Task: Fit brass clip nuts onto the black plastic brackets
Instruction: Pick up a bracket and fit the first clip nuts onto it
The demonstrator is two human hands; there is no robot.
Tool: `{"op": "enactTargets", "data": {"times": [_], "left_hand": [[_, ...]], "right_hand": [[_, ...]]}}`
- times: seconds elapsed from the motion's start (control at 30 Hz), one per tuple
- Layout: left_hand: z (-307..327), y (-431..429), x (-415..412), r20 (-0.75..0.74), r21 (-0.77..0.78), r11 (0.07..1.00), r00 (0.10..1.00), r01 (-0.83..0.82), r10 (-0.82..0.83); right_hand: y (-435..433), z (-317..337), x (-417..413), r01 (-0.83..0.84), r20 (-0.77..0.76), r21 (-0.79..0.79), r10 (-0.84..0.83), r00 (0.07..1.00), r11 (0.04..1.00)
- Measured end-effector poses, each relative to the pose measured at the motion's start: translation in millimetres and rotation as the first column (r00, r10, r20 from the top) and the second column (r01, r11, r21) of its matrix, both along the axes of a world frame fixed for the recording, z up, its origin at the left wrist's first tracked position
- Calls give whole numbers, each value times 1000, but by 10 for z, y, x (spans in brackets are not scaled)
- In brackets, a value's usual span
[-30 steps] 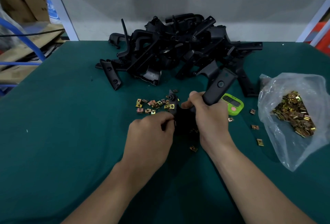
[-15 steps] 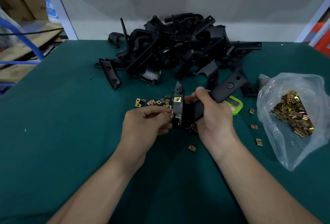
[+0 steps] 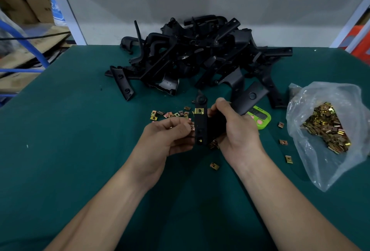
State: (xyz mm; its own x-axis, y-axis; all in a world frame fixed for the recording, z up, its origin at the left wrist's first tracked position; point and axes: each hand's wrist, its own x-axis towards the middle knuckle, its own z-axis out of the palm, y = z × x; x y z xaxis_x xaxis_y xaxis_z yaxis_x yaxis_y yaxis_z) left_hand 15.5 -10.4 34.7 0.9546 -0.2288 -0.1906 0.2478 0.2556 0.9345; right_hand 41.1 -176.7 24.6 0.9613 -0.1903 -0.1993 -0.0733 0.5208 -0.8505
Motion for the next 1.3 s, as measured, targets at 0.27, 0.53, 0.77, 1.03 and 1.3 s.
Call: {"op": "enactTargets", "data": {"times": [0.27,0.53,0.77,1.03,1.3], "left_hand": [[-4,15,4,14,29,999,1000,28,-28],[-54,7,-14,74,83,996,997,14,-20],[-23,45,-23,203,244,963,965,114,-166],[-13,107,-23,161,408,883,933,233,-321],[17,51,-26,157,324,871,887,369,-434]], "right_hand": [[15,43,-20,29,-51,-15,-30,998,999],[22,57,-32,146,138,-211,-118,983,967],[47,53,-50,112,145,-316,-68,987,942],[51,27,-51,46,121,-375,-1,993,926],[65,2,-49,-14,-5,-294,13,1000,956]]}}
